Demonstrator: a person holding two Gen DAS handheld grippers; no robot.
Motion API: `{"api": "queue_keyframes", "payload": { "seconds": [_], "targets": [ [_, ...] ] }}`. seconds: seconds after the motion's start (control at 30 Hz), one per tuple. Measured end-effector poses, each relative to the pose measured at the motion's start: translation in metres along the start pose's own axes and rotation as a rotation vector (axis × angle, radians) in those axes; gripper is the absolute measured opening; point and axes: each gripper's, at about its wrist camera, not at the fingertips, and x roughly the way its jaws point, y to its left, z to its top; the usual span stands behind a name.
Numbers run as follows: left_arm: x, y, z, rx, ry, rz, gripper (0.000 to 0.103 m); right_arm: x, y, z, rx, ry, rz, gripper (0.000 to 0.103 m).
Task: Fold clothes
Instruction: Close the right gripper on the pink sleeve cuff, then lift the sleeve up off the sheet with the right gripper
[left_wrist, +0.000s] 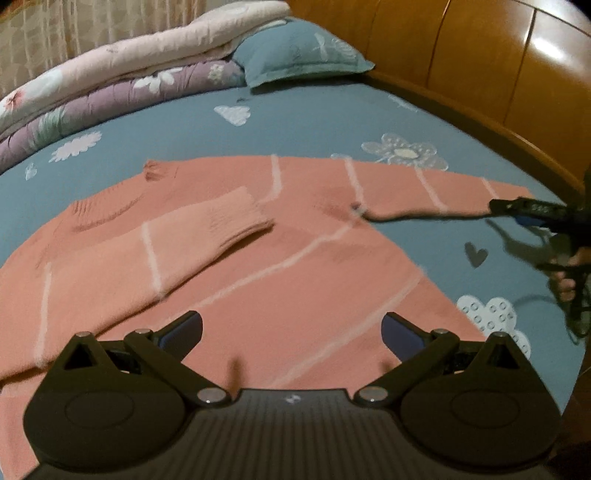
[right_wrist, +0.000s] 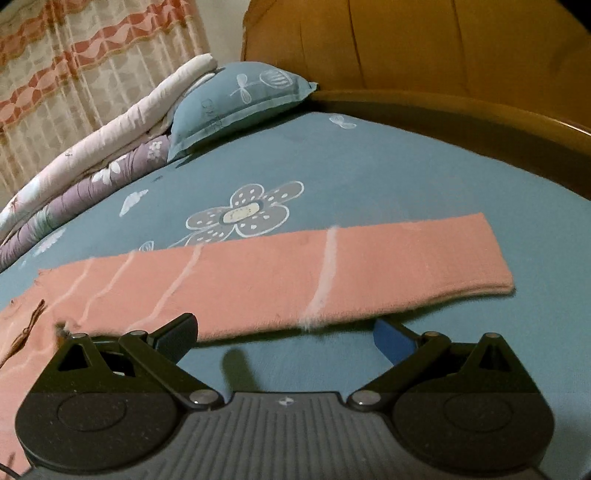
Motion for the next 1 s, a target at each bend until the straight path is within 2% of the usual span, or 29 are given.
{"api": "queue_keyframes", "payload": {
  "seconds": [0.4, 0.57, 0.7, 0.87, 1.0],
  "targets": [
    [-0.001, -0.005, 0.004, 0.004, 0.008, 0.008, 0.102, 0.021, -0.016, 0.02, 0.1, -0.08, 0.047, 0.103],
    [-0.005, -0.006, 0.003, -0.001, 0.002, 0.033, 0.102, 0.017, -0.001, 0.018, 0.129, -0.058, -0.011, 0.103],
    [-0.007, -0.002, 0.003, -0.029, -0.001, 0.055, 0.102, 0.028, 0.016, 0.011, 0.09, -0.103, -0.071, 0.103],
    [-0.008, -0.003, 0.002, -0.025, -0.005, 0.057, 0.102, 0.045, 0.018, 0.025, 0.192, -0.111, -0.075, 0.103],
    [-0.01, -0.002, 0.0, -0.017, -0.007, 0.071, 0.102, 0.042, 0.025, 0.014, 0.179, -0.145, -0.059, 0.103]
  ]
}}
